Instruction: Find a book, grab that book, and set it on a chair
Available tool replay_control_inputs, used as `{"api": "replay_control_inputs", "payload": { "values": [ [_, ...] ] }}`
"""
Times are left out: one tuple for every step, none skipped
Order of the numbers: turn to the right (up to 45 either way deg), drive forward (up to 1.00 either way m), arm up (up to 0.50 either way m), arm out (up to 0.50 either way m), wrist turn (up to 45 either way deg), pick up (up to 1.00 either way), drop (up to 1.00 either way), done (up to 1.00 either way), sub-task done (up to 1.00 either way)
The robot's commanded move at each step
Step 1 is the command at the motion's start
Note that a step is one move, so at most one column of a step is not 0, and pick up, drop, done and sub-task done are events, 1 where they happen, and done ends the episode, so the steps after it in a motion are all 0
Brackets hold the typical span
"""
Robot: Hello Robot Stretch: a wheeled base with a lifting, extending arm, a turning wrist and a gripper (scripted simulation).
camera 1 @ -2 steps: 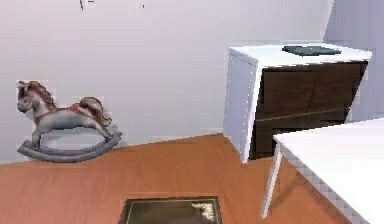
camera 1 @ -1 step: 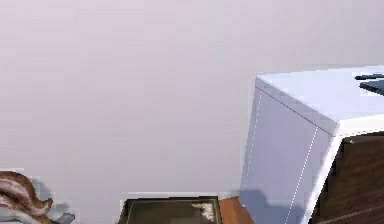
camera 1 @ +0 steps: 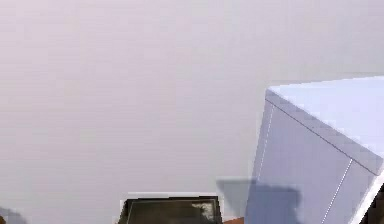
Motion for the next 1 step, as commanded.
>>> {"api": "replay_control_inputs", "payload": {
  "values": [
    [45.0,0.0,0.0,0.0,0.0,0.0,0.0,0.0,0.0]
  ]
}}
